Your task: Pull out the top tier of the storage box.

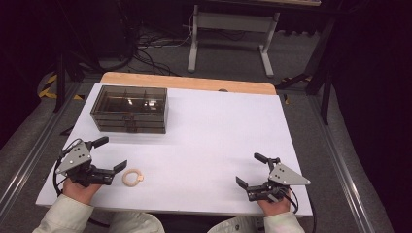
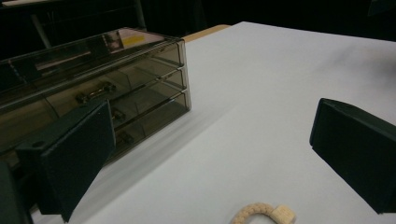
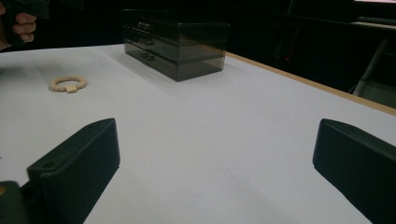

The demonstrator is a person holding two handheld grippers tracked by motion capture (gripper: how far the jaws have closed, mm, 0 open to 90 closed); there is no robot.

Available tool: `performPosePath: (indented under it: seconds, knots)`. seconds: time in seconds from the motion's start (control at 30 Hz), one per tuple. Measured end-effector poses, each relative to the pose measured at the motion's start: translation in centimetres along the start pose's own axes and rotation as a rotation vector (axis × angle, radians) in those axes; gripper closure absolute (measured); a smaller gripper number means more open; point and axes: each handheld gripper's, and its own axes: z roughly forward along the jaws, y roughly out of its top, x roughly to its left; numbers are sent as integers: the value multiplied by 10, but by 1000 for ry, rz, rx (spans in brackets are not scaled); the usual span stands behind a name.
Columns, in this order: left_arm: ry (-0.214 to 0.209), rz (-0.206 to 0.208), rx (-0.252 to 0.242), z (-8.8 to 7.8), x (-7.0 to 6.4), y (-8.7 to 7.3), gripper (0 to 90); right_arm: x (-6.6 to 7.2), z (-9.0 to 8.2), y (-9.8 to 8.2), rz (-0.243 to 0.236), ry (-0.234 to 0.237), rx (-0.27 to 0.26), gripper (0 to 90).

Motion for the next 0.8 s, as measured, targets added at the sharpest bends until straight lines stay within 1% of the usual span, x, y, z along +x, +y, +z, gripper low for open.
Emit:
performPosePath:
  seconds: [0.03, 0.07, 0.17, 0.27, 0.37, 0.43, 0.47, 0.5, 0.53, 0.6, 0.67, 0.7, 0.77, 0.8]
  knots:
    - [-6, 3, 8, 1, 0, 2, 11, 0, 0, 0, 0, 2, 4, 13]
    - [-2, 17, 11, 2, 1, 4, 11, 0, 0, 0, 1, 2, 5, 13]
    - [-4, 38, 24, 3, 3, 10, 11, 0, 0, 0, -1, 2, 2, 13]
    - [-7, 47, 29, 5, 6, 16, 11, 0, 1, -1, 7, 8, 5, 13]
    - [-15, 45, 34, 6, 7, 19, 11, 0, 1, -1, 9, 9, 7, 13]
    - [-15, 56, 43, 7, 10, 21, 11, 1, 1, -1, 12, 9, 6, 14]
    - [-19, 45, 45, 8, 11, 22, 11, 0, 1, -1, 9, 9, 3, 14]
    - [-20, 51, 48, 9, 13, 24, 11, 0, 1, -1, 9, 10, 2, 14]
    - [-16, 56, 53, 9, 15, 25, 11, 0, 1, -1, 10, 9, 2, 14]
    - [-20, 44, 56, 11, 17, 28, 13, 0, 1, -1, 9, 11, 2, 14]
    - [-8, 57, 61, 12, 19, 30, 15, 0, 1, -1, 13, 10, 2, 14]
    - [-12, 51, 63, 13, 20, 31, 15, 0, 1, -1, 14, 10, 2, 14]
    - [-5, 59, 67, 13, 21, 32, 16, 0, 1, -1, 14, 9, 3, 17]
    - [-11, 57, 71, 14, 22, 32, 18, 0, 1, -1, 12, 8, 2, 17]
